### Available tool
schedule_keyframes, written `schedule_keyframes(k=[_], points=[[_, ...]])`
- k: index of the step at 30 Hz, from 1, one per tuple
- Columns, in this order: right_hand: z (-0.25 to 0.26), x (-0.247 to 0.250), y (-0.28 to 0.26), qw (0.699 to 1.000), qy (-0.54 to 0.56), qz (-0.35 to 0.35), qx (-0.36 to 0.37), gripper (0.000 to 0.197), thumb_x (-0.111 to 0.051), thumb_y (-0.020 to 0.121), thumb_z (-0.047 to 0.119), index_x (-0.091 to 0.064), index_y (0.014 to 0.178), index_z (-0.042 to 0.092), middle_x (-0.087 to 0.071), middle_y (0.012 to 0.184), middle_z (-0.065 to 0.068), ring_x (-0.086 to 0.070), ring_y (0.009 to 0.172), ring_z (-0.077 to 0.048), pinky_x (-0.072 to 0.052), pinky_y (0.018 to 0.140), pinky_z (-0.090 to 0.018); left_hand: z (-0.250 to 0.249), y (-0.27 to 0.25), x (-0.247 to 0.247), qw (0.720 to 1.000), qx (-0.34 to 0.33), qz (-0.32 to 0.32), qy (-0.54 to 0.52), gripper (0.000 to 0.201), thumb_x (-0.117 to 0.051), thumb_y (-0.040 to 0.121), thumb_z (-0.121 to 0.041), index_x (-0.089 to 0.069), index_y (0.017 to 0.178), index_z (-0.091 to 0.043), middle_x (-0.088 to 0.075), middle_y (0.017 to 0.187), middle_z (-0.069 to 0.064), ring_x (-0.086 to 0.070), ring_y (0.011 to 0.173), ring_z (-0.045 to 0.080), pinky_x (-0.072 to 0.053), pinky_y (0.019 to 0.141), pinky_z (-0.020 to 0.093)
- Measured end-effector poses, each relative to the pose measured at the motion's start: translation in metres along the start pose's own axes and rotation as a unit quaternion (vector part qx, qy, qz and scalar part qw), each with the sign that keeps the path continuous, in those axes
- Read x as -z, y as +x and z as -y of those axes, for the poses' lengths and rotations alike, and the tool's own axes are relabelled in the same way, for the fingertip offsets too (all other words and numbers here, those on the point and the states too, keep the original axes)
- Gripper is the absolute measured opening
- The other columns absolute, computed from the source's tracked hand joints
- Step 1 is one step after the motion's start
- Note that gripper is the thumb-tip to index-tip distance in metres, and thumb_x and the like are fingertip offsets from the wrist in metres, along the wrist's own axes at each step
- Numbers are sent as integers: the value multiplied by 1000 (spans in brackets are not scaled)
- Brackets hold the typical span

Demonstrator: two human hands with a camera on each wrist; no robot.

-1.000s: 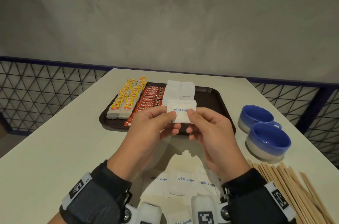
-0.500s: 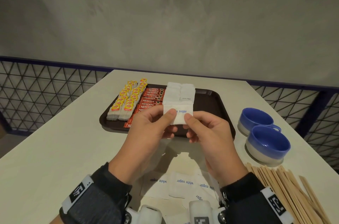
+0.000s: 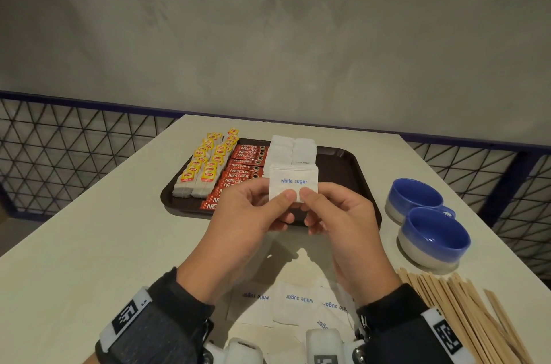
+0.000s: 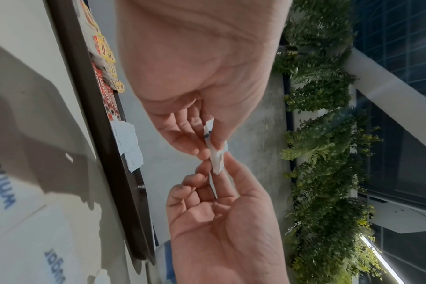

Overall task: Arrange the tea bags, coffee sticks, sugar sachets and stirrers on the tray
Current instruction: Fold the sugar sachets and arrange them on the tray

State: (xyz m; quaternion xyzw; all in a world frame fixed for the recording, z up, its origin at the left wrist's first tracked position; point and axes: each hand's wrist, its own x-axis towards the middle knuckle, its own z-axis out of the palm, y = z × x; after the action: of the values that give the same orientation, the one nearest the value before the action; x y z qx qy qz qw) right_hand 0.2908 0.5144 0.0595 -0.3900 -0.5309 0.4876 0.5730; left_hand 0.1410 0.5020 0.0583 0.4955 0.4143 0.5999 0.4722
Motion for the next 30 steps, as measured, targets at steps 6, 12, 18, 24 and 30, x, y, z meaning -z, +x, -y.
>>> schedule_keyframes(k=[6,12,18,24,30], points=[[-3,0,0,1000,-2,-5,-4,11,-72,92,16,-82,93,21,-77,84,-7,-55,67,-13,-51,61,-29,-1,0,0,1000,2,-5,4,20,-71,93,-13,-77,110,-24,-81,96,2,-63,63,9,-57,64,25],[-2,-1,0,1000,-4,-8,-1,11,-72,92,13,-81,92,19,-74,81,-11,-54,64,-12,-50,57,-26,1,0,1,1000,-2,-11,12,22,-71,93,-12,-76,112,-22,-81,95,3,-62,61,9,-55,60,22],[-3,4,4,997,23,5,-76,12,-64,94,8,-71,86,2,-59,72,-17,-49,62,-18,-44,59,-32,2,-1,-2,1000,-7,2,12,24,-71,93,-6,-76,115,-14,-78,84,1,-60,59,9,-51,57,23],[-5,3,4,998,39,12,-41,16,-67,95,16,-73,92,2,-63,81,-24,-48,63,-18,-45,58,-31,-3,-2,-1,1000,4,19,-10,23,-70,92,-4,-76,114,-11,-80,92,7,-66,65,14,-55,61,23],[-5,3,4,999,38,3,-38,14,-67,95,14,-74,92,2,-68,84,-21,-50,65,-18,-46,58,-29,-5,-1,-1,999,25,4,-27,18,-67,95,-5,-76,110,-5,-80,94,12,-73,73,21,-60,64,27]])
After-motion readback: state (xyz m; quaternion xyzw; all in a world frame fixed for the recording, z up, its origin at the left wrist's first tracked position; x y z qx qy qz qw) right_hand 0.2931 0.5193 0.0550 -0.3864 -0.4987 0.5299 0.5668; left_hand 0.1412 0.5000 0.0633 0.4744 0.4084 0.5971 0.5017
